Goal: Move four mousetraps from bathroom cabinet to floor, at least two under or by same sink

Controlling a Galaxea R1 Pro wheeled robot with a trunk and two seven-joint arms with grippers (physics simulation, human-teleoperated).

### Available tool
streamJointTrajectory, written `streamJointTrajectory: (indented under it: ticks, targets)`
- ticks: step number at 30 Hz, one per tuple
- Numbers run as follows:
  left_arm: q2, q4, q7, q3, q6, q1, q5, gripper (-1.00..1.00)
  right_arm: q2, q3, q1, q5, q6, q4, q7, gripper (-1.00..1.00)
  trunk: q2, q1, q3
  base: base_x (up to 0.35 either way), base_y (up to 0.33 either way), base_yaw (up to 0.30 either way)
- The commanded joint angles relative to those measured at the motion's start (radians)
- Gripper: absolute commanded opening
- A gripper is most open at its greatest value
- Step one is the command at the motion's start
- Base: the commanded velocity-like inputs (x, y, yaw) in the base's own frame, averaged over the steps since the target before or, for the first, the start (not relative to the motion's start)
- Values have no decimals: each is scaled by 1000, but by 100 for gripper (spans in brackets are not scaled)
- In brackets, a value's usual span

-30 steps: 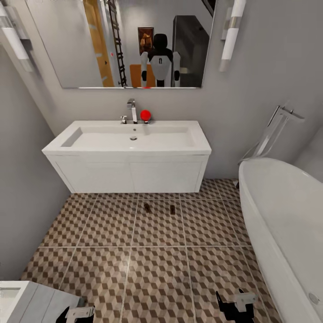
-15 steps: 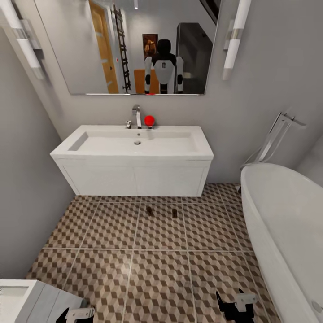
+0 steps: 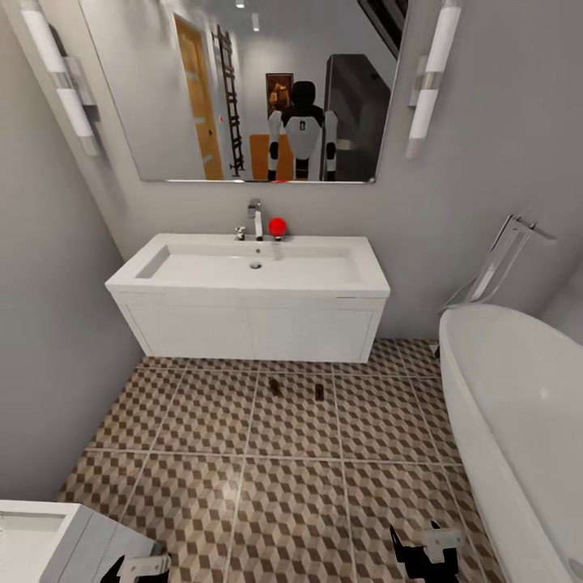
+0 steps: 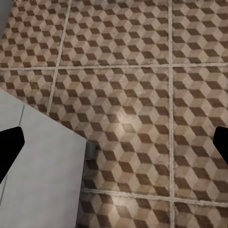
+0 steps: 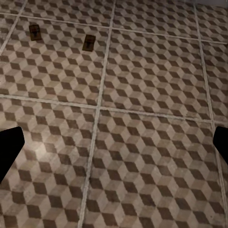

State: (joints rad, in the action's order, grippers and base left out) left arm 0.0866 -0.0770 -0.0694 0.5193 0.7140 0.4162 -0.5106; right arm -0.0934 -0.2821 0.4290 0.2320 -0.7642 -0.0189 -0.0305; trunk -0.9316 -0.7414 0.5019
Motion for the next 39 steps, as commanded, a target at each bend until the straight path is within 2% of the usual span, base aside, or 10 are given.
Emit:
streamJointTrajectory:
  ticks: [1, 19, 39]
  targets:
    - [-1, -3, -7, 8, 4, 1, 1, 100, 0, -8, 0, 10, -3, 0, -3, 100, 7, 4, -4, 0, 0, 73]
    - [-1, -3, -7, 8, 4, 1, 1, 100, 0, -7, 0, 10, -3, 0, -3, 100, 133, 73, -86, 0, 0, 68]
    - [-2, -3, -7, 8, 4, 1, 1, 100, 0, -8, 0, 10, -2, 0, -3, 100, 273, 150, -152, 0, 0, 6]
